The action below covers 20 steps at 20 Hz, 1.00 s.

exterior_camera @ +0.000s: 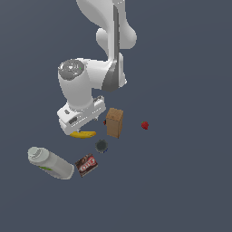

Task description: Pick up a designated object from a clutter of objects.

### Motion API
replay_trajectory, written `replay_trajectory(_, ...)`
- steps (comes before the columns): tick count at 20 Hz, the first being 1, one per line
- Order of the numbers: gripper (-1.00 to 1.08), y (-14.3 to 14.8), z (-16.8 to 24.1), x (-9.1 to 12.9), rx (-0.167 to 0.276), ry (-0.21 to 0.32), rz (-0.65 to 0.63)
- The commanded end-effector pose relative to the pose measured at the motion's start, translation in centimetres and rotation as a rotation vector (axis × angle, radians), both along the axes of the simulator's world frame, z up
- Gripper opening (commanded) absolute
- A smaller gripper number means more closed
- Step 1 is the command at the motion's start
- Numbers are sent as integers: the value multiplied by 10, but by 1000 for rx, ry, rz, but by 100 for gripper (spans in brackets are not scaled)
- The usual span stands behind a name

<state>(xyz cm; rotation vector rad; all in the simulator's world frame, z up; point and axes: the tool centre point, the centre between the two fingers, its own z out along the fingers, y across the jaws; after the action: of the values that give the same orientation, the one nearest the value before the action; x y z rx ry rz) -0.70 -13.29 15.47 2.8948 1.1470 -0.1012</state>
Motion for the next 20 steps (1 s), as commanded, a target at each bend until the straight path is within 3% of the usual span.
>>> replay_trajectory(1,100,-11,-10,-3,4,0,56)
replay_trajectory(20,100,-73,-75,-31,51,-27,431)
